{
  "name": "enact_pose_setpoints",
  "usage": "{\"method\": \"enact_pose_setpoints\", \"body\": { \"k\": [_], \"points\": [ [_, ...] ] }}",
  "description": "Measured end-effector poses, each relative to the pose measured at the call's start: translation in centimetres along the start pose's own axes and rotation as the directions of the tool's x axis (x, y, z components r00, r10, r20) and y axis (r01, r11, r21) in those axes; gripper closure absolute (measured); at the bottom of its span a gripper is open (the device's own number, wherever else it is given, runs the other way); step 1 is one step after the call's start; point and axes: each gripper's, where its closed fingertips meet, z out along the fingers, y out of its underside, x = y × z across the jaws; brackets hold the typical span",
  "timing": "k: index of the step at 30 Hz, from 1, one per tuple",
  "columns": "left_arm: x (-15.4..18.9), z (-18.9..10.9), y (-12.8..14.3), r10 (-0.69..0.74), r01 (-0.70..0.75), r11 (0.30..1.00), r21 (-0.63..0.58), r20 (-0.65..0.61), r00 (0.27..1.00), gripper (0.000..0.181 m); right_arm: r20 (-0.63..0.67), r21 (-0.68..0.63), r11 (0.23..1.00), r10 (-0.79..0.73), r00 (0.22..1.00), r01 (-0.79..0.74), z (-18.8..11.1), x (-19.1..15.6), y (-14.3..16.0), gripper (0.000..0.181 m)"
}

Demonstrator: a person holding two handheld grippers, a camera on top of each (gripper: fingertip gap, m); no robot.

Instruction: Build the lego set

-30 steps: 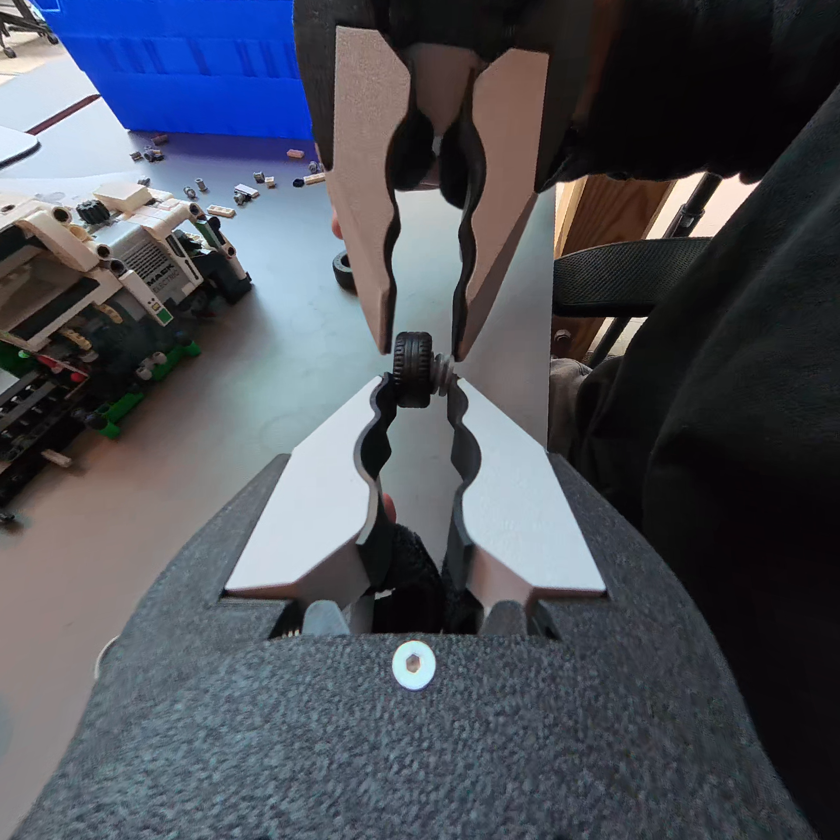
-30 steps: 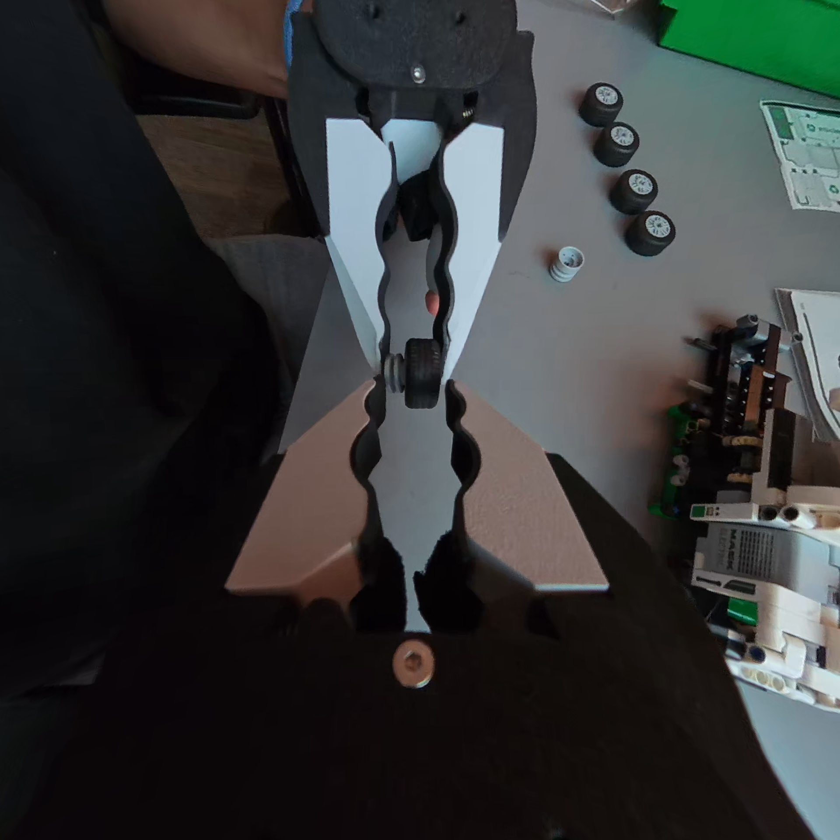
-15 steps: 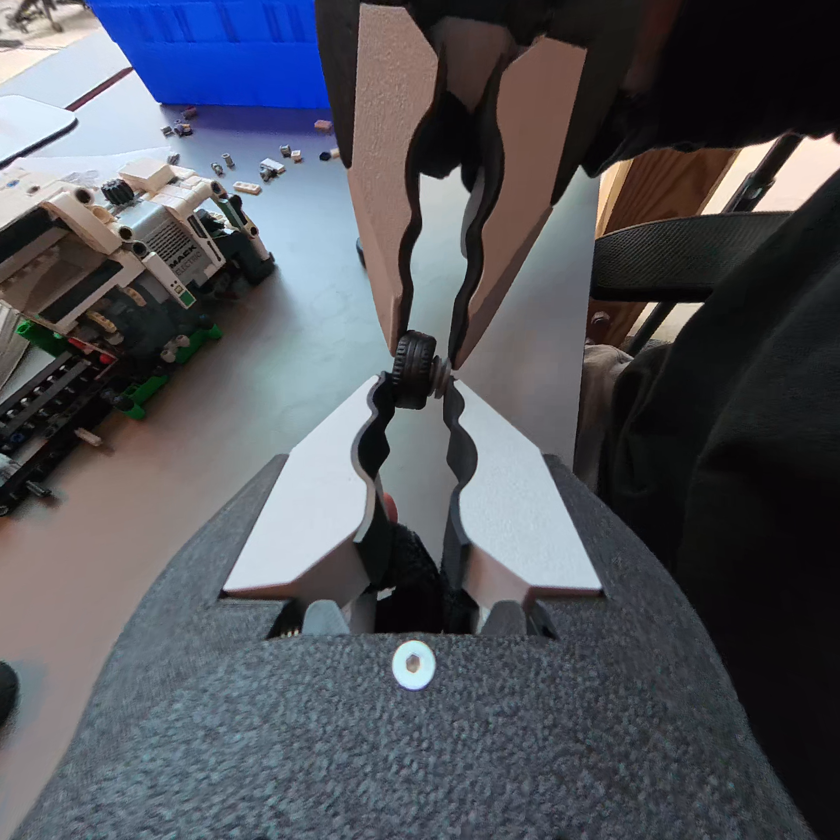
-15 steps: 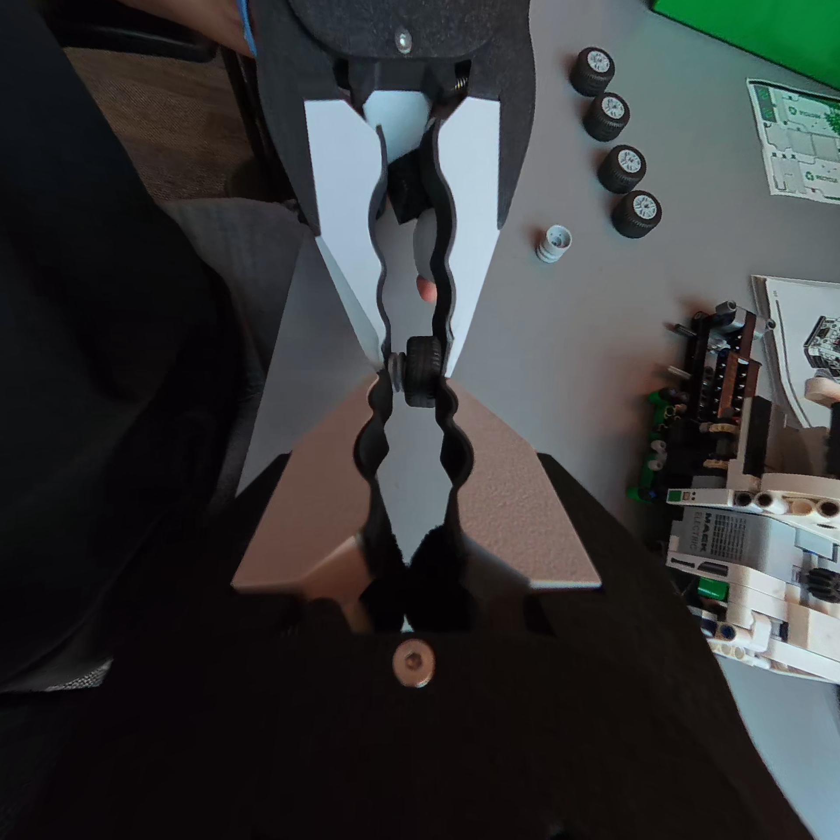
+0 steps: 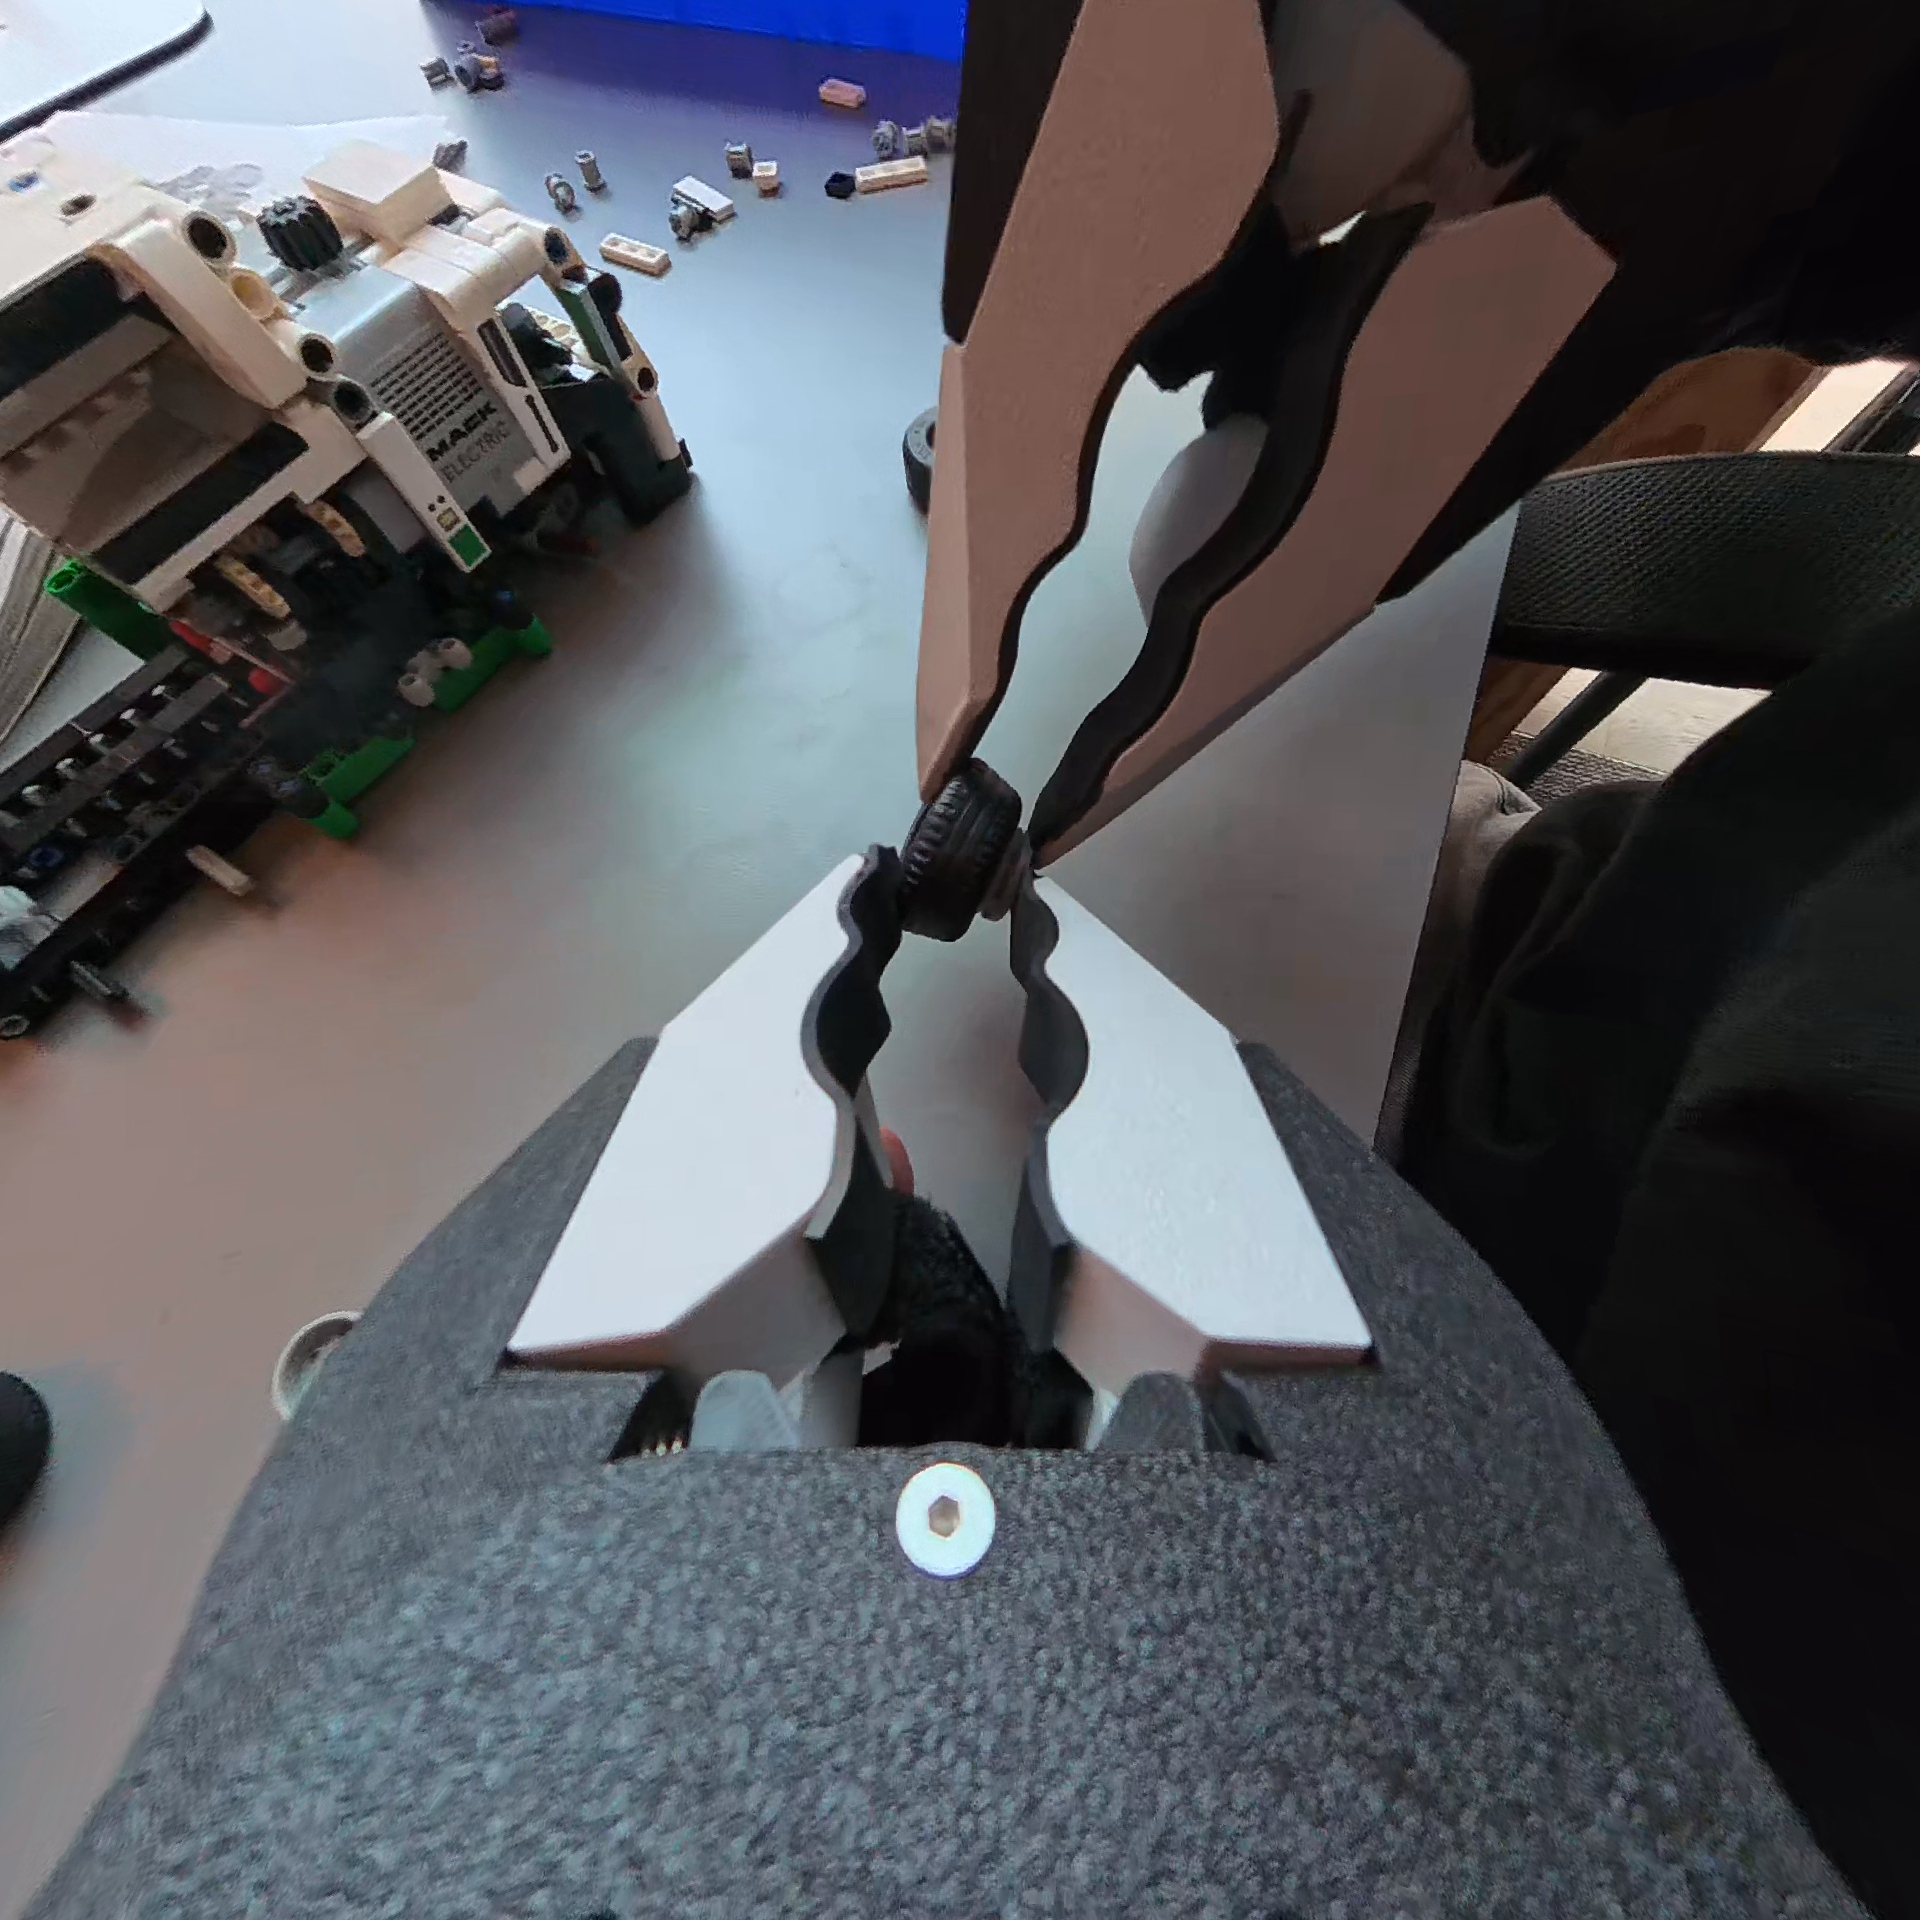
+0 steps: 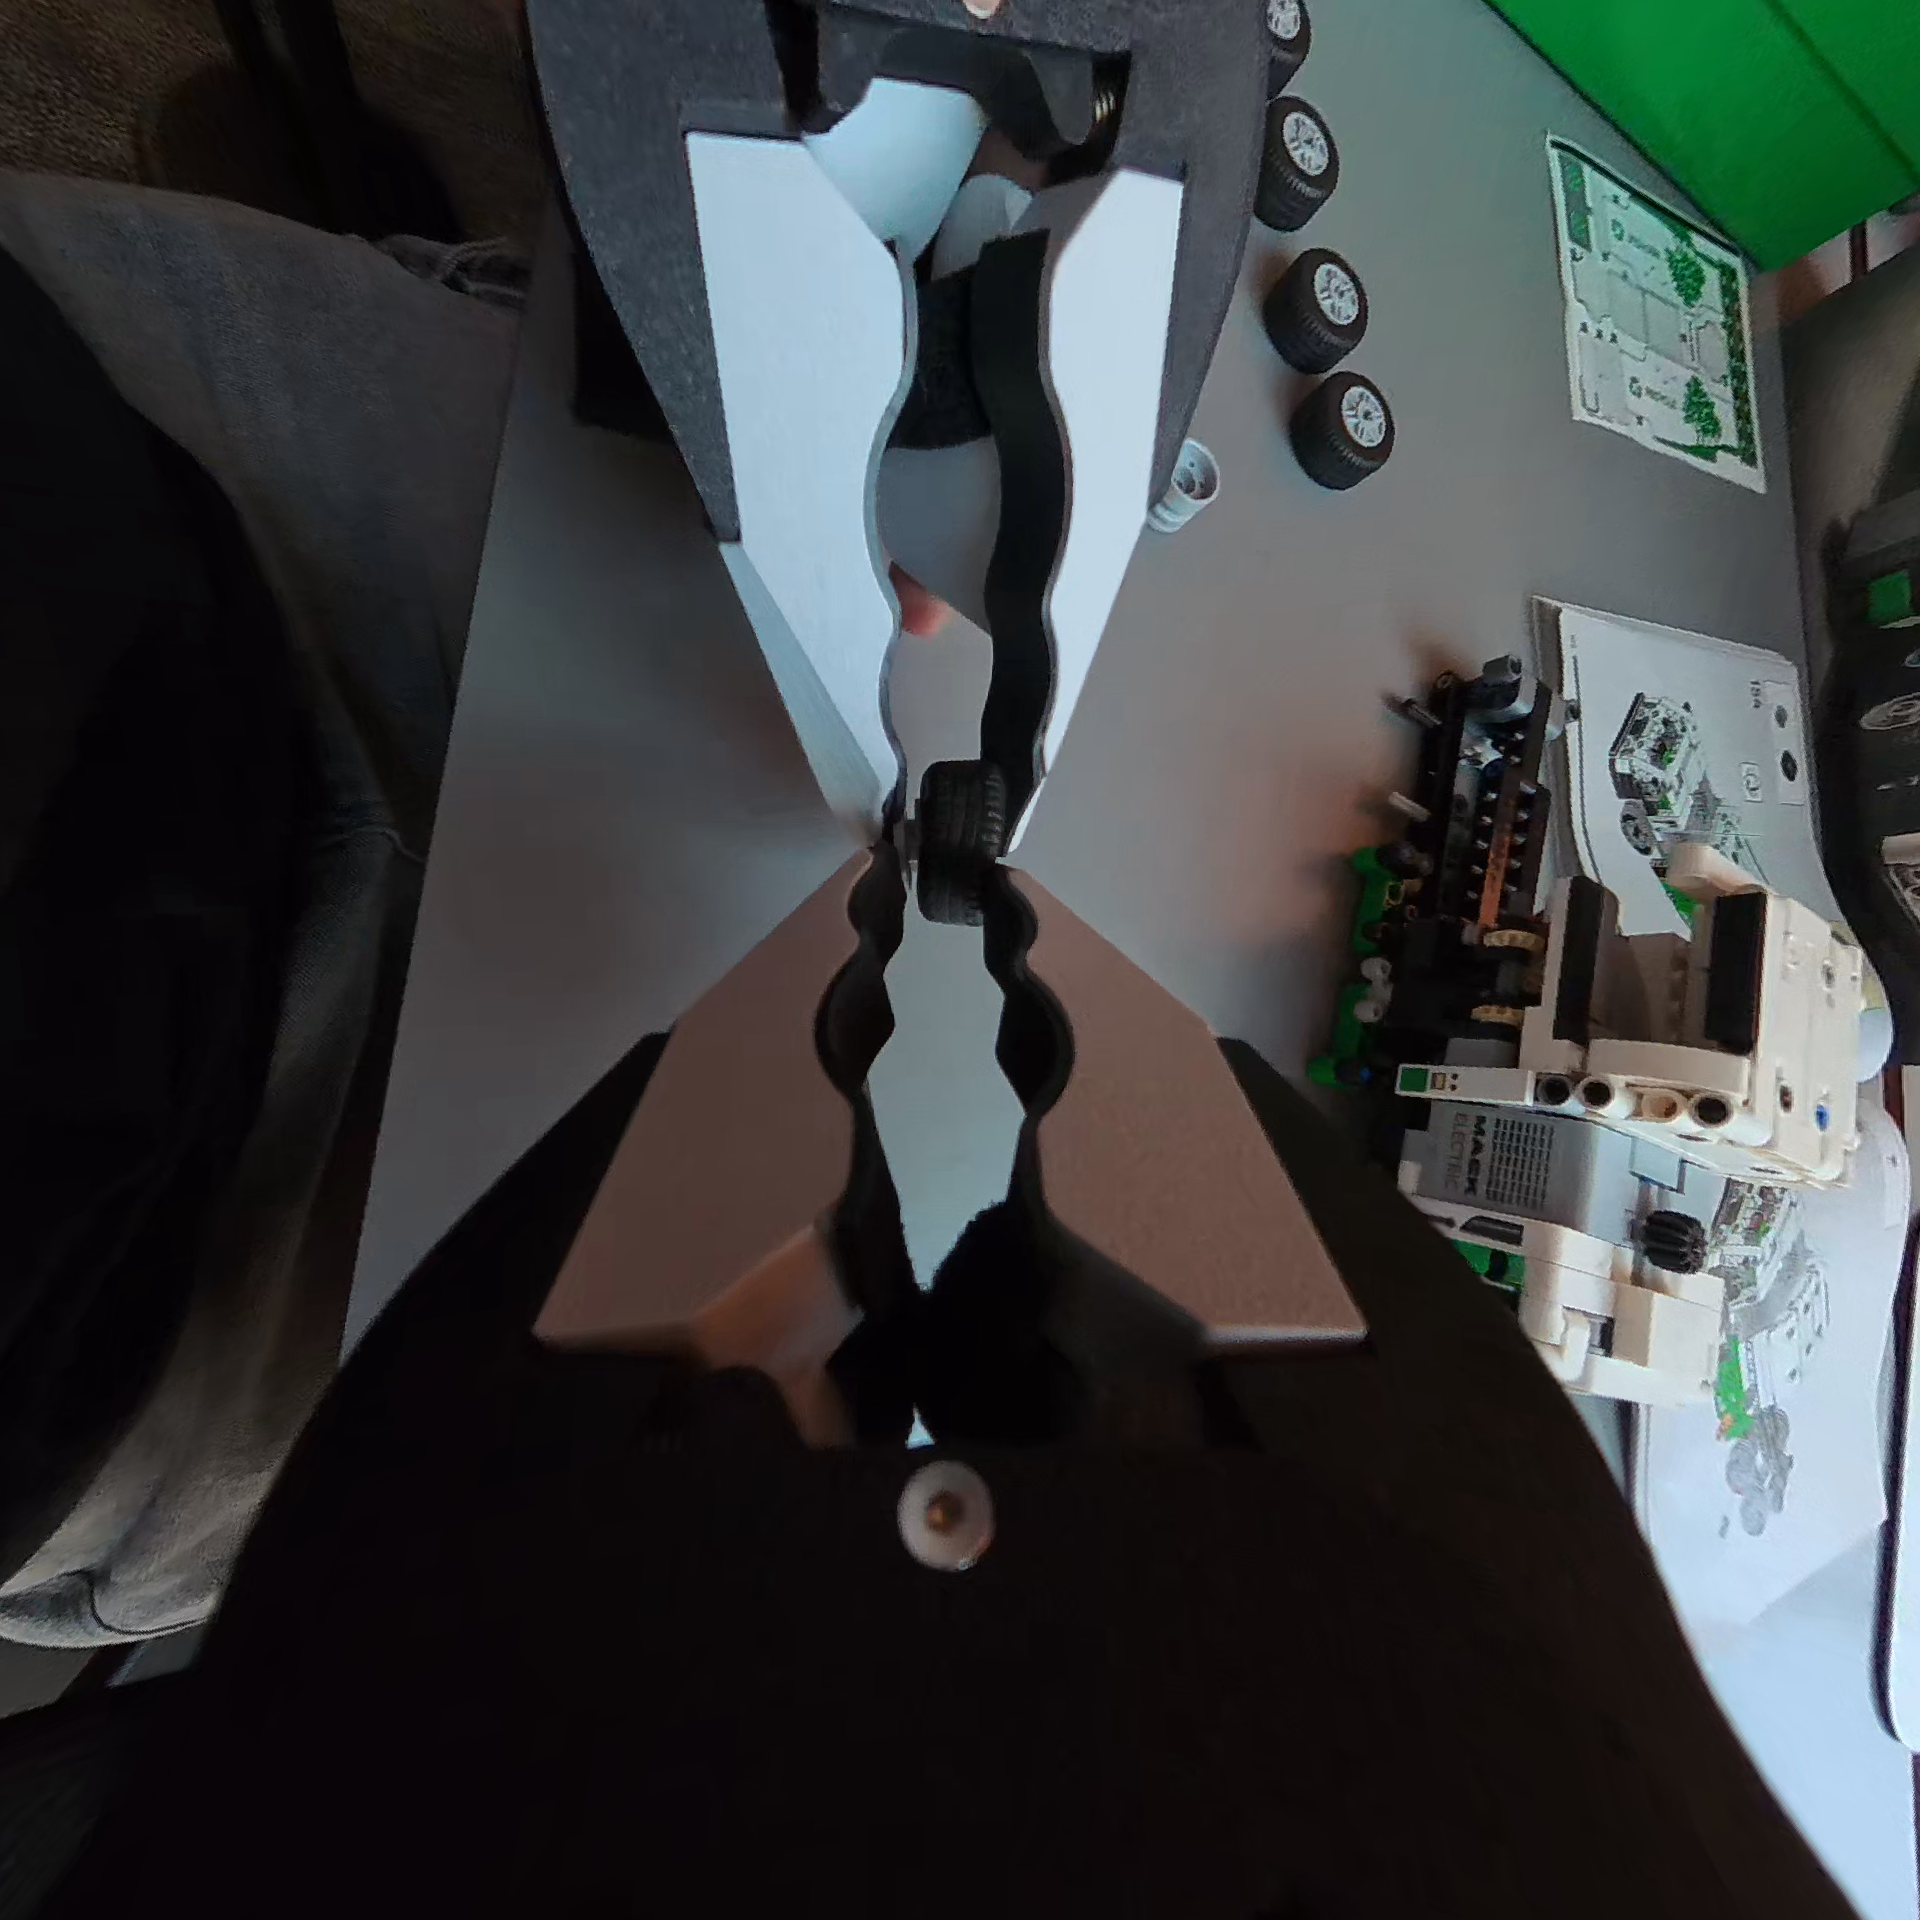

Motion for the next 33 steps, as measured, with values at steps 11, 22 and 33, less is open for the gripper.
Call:
{"method": "enact_pose_setpoints", "body": {
  "k": [11, 22, 33],
  "points": [
    [-0.4, -0.5, -0.6, -0.041, 0.042, 0.998, 0.052, -0.016, 0.999, 0.16, 0.041, 0.177, 0.959, 0.218, 0.975, -0.222, -0.4, 0.4, -0.7, 0.164],
    [1.8, -2.9, -2.1, 0.011, 0.036, 0.979, 0.199, -0.23, 0.973, 0.159, 0.517, 0.384, 0.682, 0.399, 0.757, -0.622, -2.1, -1.1, -3.3, 0.164],
    [1.6, -1.2, 1.4, 0.148, -0.15, 0.989, -0.008, -0.138, 0.979, 0.161, 0.41, 0.149, 0.884, 0.353, 0.841, -0.443, 0.6, -2.3, -1.9, 0.164]
  ]
}}
